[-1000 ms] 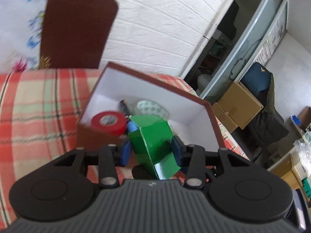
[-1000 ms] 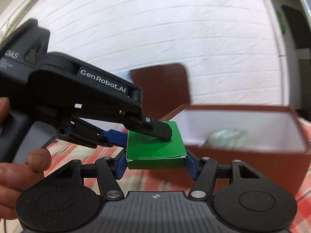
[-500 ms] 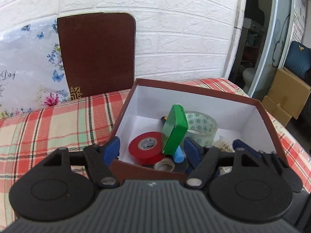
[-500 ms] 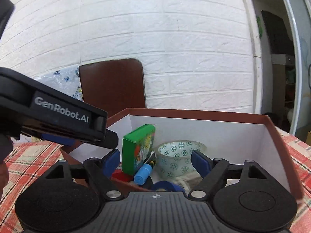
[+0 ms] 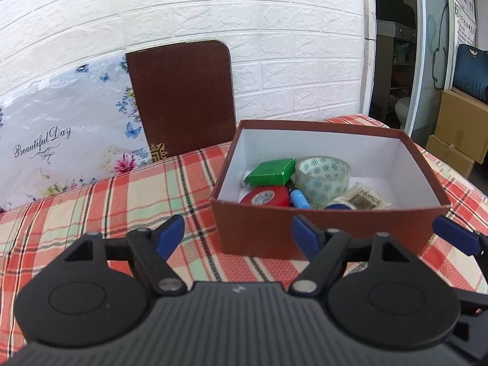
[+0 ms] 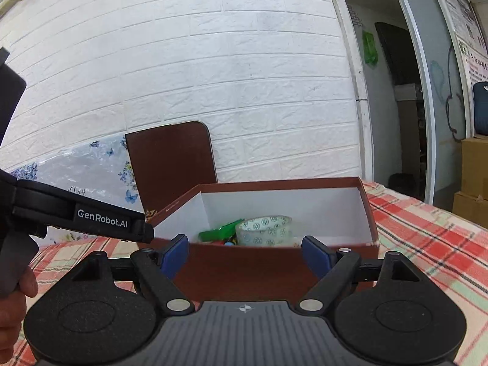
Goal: Organize objects
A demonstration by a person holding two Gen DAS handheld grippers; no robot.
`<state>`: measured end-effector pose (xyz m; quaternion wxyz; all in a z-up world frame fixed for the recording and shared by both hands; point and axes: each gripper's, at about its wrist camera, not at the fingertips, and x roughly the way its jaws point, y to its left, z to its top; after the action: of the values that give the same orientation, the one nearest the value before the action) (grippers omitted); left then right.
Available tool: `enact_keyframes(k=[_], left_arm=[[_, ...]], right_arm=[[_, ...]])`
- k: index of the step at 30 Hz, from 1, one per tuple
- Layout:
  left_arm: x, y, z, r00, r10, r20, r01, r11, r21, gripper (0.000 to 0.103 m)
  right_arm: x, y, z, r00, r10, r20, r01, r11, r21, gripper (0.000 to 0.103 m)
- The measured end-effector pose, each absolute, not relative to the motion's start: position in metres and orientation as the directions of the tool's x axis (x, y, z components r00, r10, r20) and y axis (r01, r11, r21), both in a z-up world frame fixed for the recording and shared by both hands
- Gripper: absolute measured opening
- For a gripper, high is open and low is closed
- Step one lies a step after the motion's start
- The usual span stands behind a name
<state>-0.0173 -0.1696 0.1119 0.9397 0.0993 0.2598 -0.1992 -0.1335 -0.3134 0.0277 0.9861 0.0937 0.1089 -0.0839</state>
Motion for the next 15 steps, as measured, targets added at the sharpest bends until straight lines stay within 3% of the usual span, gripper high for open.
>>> enact_keyframes(k=[10,15], left_arm=[[-0.040,-0.146,0.108,0.798,-0.303,-0.521,0.403,0.911,0.087,0.097],[-0.049,-0.141,0.106,0.795,-0.294,-0.530,0.397,0.913,0.089,0.103]], right_arm=[[-0.154,-0.300,0.033,0.955,-0.135,-0.265,0.191,0.961,0.199,0.081],[-0.163,-0.296,0.040,0.955,-0.121,-0.272,0.188,0.954,0.234,0.086]])
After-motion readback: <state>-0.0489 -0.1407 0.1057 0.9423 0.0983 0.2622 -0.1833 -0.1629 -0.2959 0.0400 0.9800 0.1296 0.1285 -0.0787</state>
